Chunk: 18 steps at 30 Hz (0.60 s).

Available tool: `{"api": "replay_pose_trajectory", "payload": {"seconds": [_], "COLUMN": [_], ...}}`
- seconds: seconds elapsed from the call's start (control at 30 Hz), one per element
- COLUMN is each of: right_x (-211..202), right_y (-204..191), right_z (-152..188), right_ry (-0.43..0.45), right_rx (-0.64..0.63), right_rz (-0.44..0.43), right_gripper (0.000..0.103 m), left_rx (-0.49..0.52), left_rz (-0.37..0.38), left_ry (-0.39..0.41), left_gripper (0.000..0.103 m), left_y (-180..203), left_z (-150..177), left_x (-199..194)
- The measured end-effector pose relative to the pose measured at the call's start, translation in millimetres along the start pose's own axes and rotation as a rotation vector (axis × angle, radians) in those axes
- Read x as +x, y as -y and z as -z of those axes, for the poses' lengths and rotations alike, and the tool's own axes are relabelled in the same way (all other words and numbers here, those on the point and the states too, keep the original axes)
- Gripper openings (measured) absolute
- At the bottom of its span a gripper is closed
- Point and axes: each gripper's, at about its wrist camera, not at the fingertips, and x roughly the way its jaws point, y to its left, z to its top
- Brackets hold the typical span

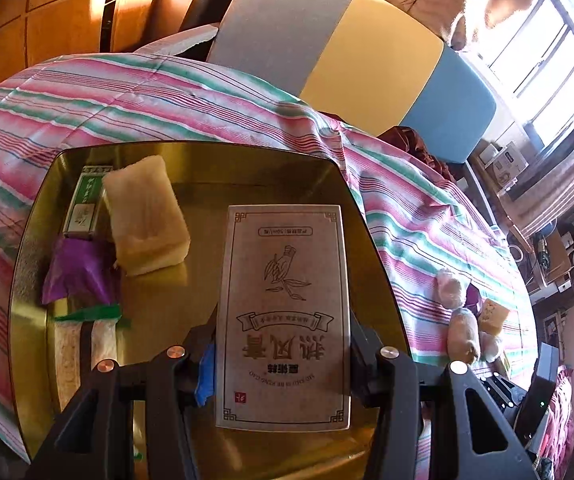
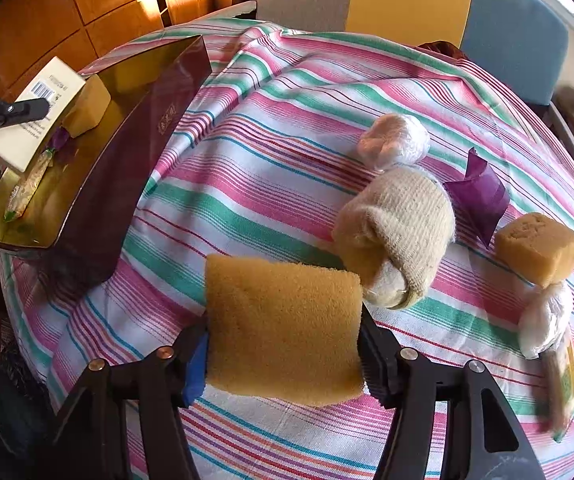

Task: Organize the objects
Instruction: 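Lower the white box into the gold tray and open the left gripper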

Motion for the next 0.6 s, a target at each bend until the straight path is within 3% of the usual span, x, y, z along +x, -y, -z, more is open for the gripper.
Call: {"api": "replay_pose_trajectory", "payload": {"seconds": [0.17, 0.37, 0.6], "right_x": [-0.1, -0.2, 0.7], "right_y": [-0.5, -0.5, -1.1], "right_z": [0.0, 0.0, -0.4], "right_ry": [-0.001, -0.001, -0.001], "right_rx": [0.001, 0.002, -0.001], "right_rz": [0.0, -0.001, 0.0], "right_gripper": [0.064, 0.064, 0.065], "left_rx": [0.007, -0.041, -0.067], "left_rz": [-0.07, -0.214, -0.265], "left_ry": [-0.023, -0.033, -0.016], "left_gripper": [0.051, 0.051, 0.052], "left_y": [-0.5, -24.7, -39.9], "left_z": [-29.3, -56.5, -64.7], "left_x": [37.3, 73.2, 83.7]}}
